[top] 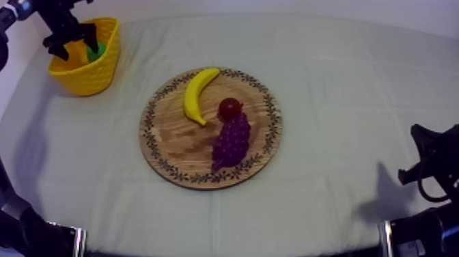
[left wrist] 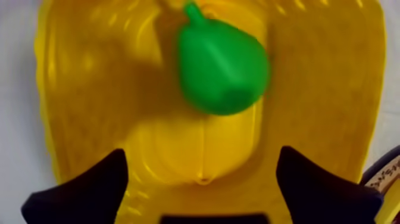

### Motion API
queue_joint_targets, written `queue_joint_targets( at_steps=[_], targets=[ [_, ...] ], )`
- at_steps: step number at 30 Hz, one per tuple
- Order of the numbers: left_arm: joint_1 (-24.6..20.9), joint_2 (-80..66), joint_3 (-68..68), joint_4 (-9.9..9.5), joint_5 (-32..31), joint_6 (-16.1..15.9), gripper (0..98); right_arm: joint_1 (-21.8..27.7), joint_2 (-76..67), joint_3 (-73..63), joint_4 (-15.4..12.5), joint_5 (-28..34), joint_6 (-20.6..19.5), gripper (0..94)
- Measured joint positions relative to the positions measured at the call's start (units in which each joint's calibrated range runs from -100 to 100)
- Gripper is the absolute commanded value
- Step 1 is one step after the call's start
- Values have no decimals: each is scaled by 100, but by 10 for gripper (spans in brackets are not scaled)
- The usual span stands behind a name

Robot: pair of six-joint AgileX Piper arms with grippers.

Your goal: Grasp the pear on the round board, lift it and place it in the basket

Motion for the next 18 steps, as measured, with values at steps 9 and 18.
queue_joint_targets(
  at_steps=[9,18],
  targets=[
    [0,-352,242,0,40,-29,963,0,0,0,0,0,0,4],
    [44,-999,621,14,114,-49,964,0,0,0,0,0,-6,4]
  ],
)
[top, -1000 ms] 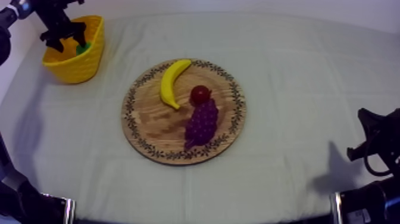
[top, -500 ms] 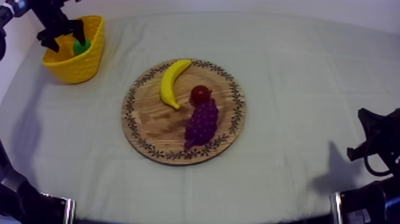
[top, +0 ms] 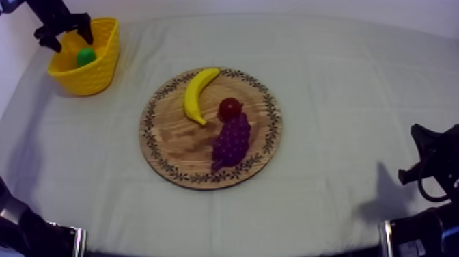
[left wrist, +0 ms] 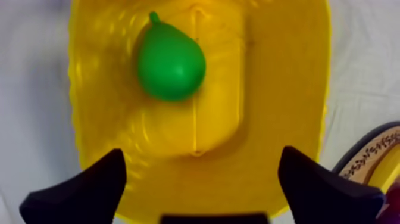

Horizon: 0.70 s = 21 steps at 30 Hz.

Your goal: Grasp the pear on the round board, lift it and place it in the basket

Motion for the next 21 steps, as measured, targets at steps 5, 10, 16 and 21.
queue_joint_targets(
  at_steps=[5,10,16,21],
  targets=[
    [8,-392,249,15,20,-11,964,0,0,0,0,0,0,4],
    [15,-798,533,22,41,4,961,0,0,0,0,0,0,4],
    [19,-1264,904,21,41,24,954,0,0,0,0,0,0,4],
    [0,-1580,1234,21,19,53,922,0,0,0,0,0,6,4]
  ],
)
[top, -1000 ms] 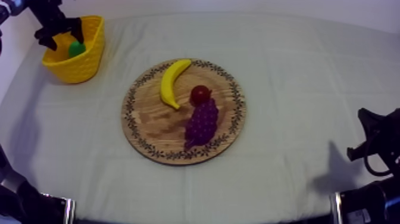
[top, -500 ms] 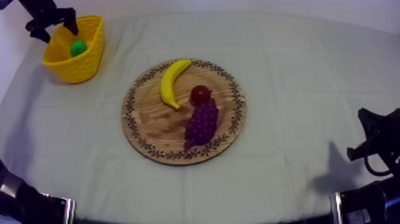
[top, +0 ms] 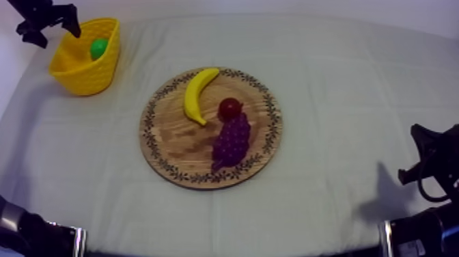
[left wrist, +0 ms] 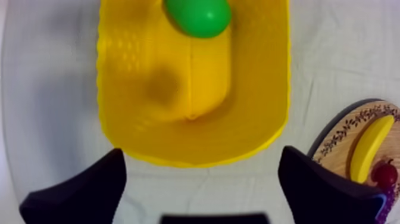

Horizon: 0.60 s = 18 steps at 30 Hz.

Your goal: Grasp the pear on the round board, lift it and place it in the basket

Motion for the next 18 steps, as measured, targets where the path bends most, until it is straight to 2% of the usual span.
queue_joint_targets(
  at_steps=[18],
  targets=[
    [-68,-1441,1613,0,-553,57,775,0,0,0,0,0,0,4]
  ],
)
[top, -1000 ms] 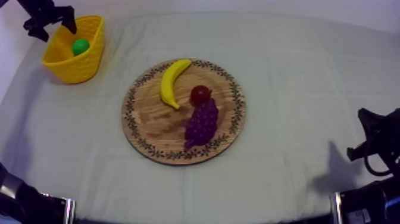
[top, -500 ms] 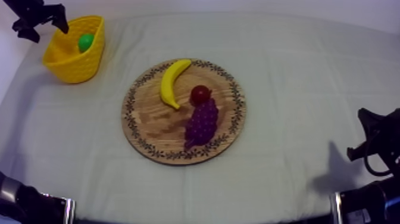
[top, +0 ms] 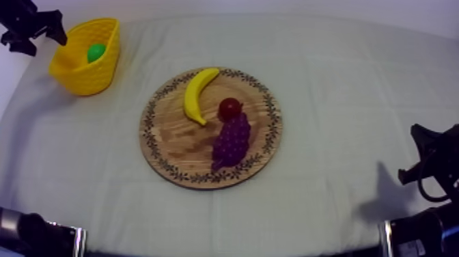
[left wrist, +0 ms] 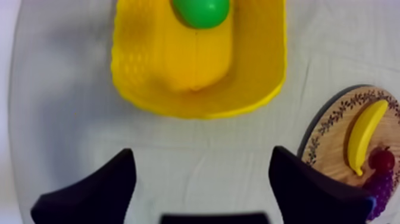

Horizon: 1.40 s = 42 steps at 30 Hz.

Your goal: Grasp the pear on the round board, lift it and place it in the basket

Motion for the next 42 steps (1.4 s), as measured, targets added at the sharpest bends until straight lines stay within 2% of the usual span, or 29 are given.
queue_joint_targets(
  at_steps=[8,16,26,32,42],
  targets=[
    [-84,-812,866,44,-229,43,721,0,0,0,0,0,0,4],
    [-107,-1721,1799,83,-742,41,653,0,0,0,0,0,0,4],
    [-144,-2942,3079,366,-1567,-173,589,0,0,0,0,0,-11,4],
    [-155,-3636,3771,491,-1941,-198,550,0,0,0,0,0,-11,4],
    [-33,-4873,4945,507,-2682,-223,466,0,0,0,0,0,-1,4]
  ],
)
